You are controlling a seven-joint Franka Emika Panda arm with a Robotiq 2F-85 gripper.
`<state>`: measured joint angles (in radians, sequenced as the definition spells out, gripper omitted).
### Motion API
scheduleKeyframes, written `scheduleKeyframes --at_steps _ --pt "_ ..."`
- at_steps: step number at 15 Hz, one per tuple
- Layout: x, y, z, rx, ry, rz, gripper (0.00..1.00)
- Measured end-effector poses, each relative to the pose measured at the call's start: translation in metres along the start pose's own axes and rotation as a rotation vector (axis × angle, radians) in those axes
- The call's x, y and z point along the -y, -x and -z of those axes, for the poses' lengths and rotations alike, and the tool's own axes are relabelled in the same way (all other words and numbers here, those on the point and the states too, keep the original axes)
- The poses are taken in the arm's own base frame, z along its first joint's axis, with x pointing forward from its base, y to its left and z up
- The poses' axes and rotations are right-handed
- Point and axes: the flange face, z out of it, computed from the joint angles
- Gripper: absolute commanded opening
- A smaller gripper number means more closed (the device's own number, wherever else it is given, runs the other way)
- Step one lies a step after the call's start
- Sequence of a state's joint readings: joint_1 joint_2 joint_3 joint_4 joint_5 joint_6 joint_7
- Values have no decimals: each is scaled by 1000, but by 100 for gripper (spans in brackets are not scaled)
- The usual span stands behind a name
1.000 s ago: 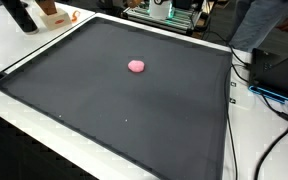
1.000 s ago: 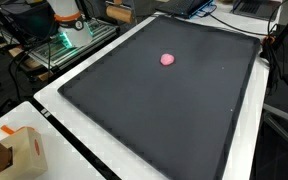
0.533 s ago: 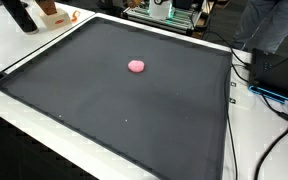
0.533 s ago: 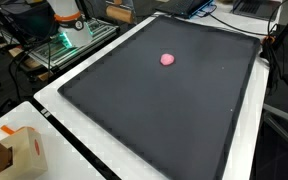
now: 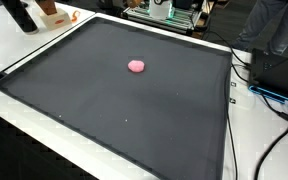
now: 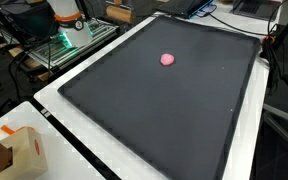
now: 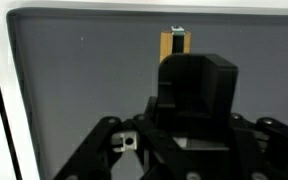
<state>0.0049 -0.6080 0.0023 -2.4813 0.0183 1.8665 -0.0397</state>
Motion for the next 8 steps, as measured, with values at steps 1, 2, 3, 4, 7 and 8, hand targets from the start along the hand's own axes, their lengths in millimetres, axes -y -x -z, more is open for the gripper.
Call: scheduleKeyframes --at_steps 1,2,3,4,7,8 --pt "0 0 0 0 0 0 49" --pt "0 0 0 0 0 0 49" --pt "0 0 0 0 0 0 24" --pt "0 0 0 0 0 0 24" --pt "1 -3 -4 2 -13 -14 24" --pt "2 -7 -6 -6 -30 -29 24"
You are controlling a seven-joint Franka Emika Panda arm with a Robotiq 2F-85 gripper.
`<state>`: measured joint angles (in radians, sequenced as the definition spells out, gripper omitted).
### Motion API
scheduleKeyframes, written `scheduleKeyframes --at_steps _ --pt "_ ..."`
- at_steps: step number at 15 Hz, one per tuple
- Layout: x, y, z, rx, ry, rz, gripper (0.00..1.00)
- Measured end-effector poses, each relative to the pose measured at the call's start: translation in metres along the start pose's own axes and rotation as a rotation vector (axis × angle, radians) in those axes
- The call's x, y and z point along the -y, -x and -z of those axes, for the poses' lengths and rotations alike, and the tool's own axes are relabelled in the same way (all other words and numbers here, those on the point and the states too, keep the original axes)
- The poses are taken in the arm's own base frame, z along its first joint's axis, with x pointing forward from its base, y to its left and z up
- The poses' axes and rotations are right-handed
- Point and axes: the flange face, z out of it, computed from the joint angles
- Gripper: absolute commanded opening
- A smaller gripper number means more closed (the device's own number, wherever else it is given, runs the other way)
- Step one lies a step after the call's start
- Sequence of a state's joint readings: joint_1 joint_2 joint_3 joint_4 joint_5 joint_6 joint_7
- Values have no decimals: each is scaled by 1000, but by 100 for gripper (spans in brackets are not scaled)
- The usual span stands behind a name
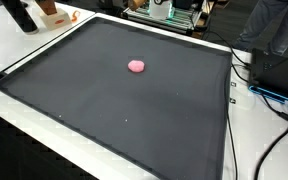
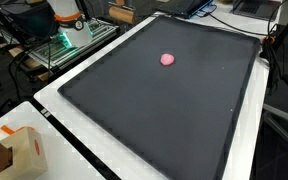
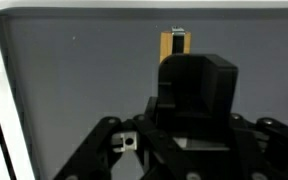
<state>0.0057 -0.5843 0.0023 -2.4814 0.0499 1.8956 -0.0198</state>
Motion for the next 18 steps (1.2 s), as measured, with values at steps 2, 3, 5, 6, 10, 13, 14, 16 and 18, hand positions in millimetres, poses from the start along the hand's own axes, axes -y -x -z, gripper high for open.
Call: scheduleKeyframes --at_steps 2,3,5,6,10,13,14,16,18 --pt "3 -11 -8 -20 -46 -41 24" --pt "4 -18 -14 -32 -68 -60 24" --pt "5 -33 -25 -57 -102 -91 24" --pt "5 -41 -31 -68 -117 -105 24" --pt "-1 -69 -58 -85 -156 -156 24" --pt "-7 -87 -75 -73 -177 -190 24" --pt "-10 -92 -80 -67 -183 -200 24" --pt "-16 -102 -90 -51 -200 -216 24" --pt "-23 -111 -99 -39 -222 -225 24"
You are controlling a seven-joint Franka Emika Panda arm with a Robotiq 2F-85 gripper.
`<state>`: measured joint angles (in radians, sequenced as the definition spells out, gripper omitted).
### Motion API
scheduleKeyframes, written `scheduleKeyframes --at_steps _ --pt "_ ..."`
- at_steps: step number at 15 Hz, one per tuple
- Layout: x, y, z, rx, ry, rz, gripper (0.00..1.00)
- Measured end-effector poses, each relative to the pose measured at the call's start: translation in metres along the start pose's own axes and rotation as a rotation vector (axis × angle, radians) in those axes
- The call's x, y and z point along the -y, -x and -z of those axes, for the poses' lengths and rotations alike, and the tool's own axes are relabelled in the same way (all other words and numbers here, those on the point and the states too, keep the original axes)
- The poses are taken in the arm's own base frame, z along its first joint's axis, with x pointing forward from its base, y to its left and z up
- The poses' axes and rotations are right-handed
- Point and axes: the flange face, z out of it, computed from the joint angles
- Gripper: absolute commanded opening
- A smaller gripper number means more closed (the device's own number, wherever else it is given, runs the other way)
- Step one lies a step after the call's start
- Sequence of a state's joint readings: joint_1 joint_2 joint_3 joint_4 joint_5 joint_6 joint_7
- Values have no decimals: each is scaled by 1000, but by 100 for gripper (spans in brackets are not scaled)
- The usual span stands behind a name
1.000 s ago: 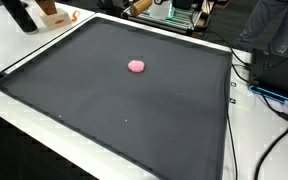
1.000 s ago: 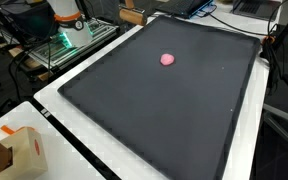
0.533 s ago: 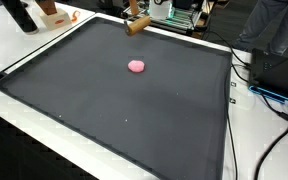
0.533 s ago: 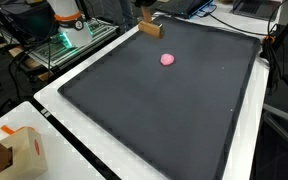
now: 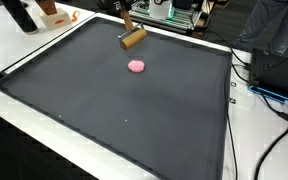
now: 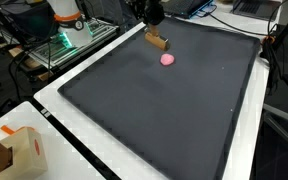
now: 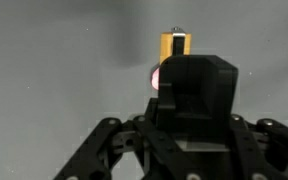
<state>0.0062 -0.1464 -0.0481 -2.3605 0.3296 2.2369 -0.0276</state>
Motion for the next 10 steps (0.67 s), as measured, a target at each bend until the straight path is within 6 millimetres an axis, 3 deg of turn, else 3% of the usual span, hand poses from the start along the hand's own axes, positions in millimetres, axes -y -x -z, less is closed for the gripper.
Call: scheduleKeyframes --at_steps 10 --pt "-41 -38 -28 42 -95 66 24"
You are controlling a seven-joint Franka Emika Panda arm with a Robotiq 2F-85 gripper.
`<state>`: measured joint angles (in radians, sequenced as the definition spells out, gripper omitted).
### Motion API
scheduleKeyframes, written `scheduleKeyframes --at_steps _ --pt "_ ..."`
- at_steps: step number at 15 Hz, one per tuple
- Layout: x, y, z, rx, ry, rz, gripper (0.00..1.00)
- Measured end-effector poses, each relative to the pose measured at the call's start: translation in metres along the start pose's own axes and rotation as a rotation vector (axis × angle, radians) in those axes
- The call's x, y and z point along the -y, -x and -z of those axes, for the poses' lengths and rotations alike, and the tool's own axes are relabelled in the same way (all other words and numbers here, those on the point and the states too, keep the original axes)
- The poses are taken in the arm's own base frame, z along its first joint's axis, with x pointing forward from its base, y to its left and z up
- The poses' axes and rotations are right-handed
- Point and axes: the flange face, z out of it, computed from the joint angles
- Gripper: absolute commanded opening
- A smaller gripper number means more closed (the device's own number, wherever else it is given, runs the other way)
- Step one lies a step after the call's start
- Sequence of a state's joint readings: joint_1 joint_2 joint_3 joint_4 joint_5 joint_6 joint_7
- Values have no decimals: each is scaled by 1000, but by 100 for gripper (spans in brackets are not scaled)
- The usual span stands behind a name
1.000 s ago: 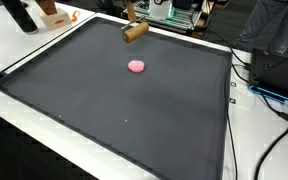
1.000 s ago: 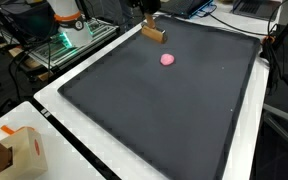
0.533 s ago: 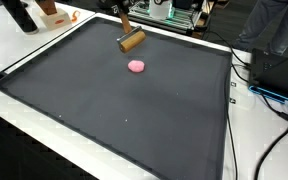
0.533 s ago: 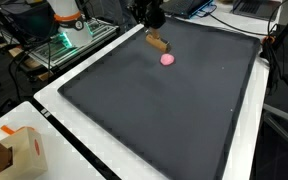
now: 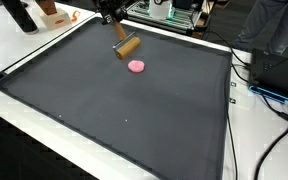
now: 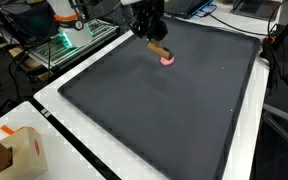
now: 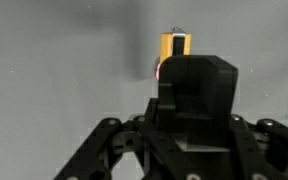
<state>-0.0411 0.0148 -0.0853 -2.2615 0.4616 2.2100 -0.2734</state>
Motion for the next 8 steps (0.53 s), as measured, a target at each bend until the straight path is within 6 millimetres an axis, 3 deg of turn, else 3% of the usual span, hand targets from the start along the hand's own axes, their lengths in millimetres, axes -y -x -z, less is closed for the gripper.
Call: scheduleKeyframes --at_steps 8 --pt "-29 -15 1 23 -10 16 24"
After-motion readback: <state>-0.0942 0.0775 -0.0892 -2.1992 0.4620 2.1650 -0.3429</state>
